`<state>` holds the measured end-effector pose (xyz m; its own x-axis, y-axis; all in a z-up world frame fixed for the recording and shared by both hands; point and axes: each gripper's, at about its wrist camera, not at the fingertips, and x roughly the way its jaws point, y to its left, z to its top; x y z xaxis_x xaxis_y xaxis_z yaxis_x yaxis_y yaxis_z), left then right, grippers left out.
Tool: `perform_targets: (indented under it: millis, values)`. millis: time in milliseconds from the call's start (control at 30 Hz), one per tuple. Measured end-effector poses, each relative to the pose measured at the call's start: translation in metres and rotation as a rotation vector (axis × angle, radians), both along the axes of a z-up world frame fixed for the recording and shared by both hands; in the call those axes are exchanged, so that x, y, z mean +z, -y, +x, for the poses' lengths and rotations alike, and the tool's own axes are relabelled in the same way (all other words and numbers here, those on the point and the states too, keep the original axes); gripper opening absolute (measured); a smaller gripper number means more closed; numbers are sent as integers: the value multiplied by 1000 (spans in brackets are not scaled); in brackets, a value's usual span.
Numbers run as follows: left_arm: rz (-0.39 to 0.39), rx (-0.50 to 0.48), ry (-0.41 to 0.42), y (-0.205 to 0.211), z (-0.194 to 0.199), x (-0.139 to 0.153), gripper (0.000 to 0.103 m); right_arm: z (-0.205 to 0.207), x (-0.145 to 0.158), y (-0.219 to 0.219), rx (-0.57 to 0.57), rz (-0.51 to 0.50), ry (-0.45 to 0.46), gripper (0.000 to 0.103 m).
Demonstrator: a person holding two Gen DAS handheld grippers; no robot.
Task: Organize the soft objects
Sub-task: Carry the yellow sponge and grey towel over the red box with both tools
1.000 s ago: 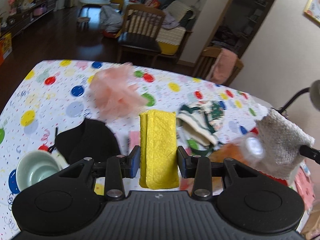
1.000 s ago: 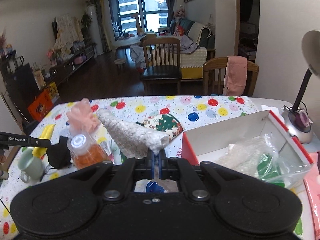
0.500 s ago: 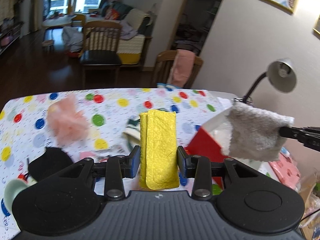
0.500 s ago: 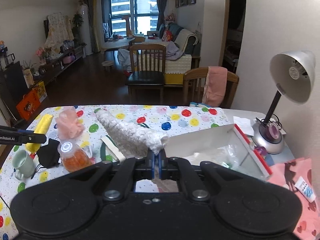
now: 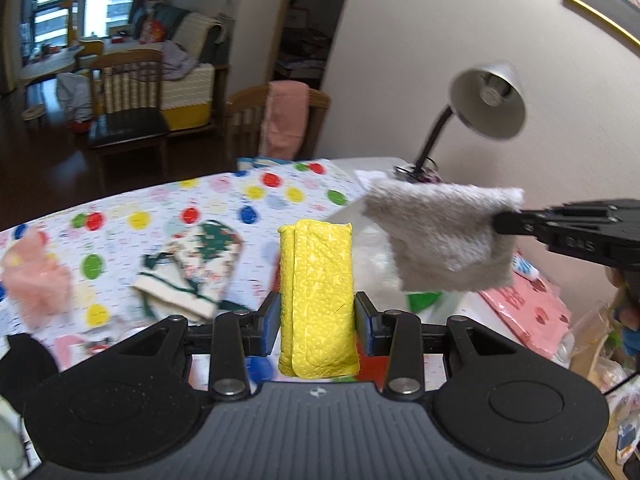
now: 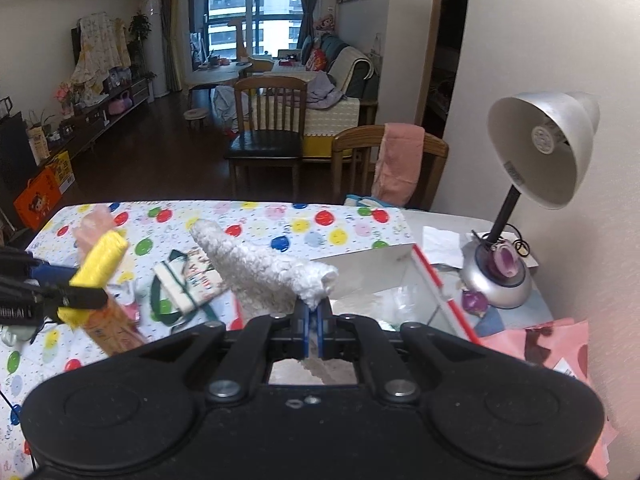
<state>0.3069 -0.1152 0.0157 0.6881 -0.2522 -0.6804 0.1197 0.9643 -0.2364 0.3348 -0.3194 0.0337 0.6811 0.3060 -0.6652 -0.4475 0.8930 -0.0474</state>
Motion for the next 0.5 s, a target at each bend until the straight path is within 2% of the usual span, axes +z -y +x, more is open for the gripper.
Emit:
perform_targets:
  millis: [300,500]
  values:
    - [42,-78,-38,71,41,-19,38,39,-15,34,-46,-28,-3,2]
    - [90,-92,-84,97,76,-38,38,70,-38,53,-89,-48,-22,2]
